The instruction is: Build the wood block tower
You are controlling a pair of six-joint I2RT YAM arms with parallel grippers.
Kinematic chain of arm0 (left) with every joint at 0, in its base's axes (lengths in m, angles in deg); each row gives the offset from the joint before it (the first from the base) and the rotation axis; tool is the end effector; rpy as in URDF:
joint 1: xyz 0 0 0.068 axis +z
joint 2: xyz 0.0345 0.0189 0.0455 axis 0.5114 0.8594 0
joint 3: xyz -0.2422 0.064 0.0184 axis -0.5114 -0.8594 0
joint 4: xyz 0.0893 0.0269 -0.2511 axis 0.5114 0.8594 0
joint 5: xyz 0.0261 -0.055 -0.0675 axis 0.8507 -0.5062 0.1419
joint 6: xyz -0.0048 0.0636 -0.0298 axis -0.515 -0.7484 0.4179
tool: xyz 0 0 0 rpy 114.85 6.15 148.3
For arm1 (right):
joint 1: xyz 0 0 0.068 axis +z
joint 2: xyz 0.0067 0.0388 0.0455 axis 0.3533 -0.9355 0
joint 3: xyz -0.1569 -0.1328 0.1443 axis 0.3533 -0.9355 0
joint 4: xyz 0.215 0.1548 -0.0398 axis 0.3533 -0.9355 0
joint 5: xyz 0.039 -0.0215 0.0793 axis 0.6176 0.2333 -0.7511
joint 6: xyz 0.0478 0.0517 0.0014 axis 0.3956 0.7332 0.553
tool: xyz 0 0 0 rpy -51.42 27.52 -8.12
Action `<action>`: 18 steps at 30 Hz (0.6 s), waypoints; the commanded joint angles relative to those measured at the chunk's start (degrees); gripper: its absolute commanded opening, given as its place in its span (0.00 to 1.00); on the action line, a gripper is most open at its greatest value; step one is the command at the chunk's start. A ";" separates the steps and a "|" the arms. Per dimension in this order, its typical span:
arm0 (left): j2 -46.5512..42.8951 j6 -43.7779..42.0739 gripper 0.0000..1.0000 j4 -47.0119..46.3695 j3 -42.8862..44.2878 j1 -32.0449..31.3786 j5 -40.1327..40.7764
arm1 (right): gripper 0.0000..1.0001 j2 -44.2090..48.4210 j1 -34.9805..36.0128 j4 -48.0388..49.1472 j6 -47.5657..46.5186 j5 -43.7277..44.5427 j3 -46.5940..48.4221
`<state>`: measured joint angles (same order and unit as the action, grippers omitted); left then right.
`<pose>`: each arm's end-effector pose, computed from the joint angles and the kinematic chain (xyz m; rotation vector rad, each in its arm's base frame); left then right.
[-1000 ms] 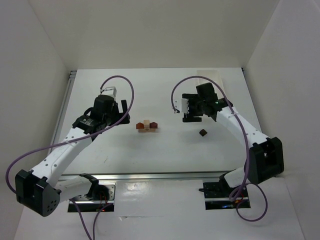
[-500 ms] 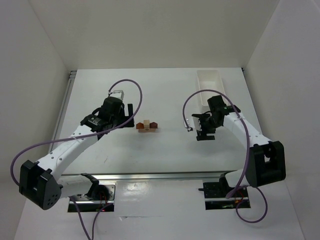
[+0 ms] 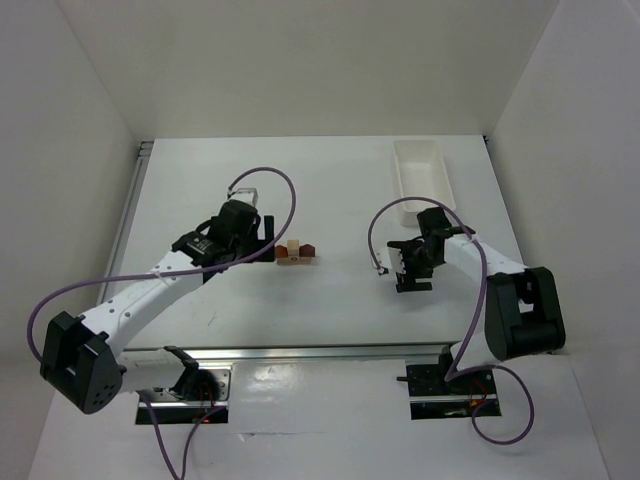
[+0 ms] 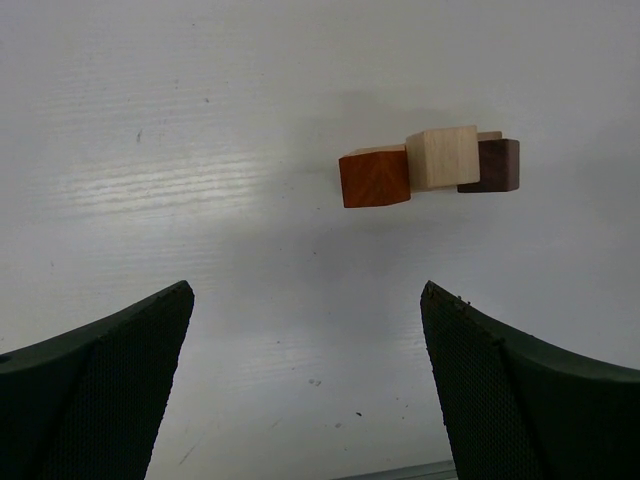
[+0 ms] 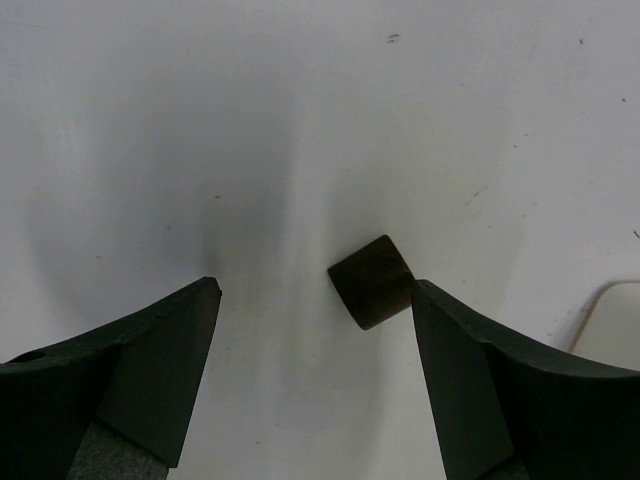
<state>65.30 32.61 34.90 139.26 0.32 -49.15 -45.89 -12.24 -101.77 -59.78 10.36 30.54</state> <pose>0.2577 -0.1333 0.2433 -0.1388 2.2892 -0.2311 0.2500 0.0598 0.1236 -2.0885 1.6981 0.1886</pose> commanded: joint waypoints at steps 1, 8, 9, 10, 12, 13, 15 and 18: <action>1.95 1.77 1.00 0.35 0.45 -0.68 2.48 | 0.85 -1.43 -0.89 6.14 -2.09 -0.20 1.24; 4.86 1.78 1.00 0.88 1.51 -1.20 3.54 | 0.85 -5.56 -1.50 6.75 -2.80 0.95 2.91; 5.65 1.78 1.00 0.88 2.03 -1.73 4.15 | 0.83 -6.09 -1.50 7.45 -3.32 0.95 2.91; 6.44 1.78 1.00 1.58 2.56 -1.73 4.77 | 0.82 -6.62 -1.50 7.46 -3.32 1.55 2.91; 7.14 1.78 1.00 2.28 2.56 -2.25 5.30 | 0.78 -7.93 -1.50 8.15 -3.32 1.56 2.91; 7.15 1.78 1.00 2.98 3.17 -2.26 5.30 | 0.76 -7.94 -1.50 8.16 -3.32 1.56 2.91; 7.67 2.30 1.00 2.99 3.18 -2.78 5.92 | 0.71 -9.08 -1.50 8.16 -3.94 2.18 3.52; 7.07 2.83 1.00 4.13 3.79 -2.79 6.45 | 0.51 -9.70 -1.50 6.76 -4.55 2.18 4.23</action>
<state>72.84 34.03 37.96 140.49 -2.11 -44.45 -53.52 -13.29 -95.28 -62.80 11.72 34.08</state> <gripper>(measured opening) 1.000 0.522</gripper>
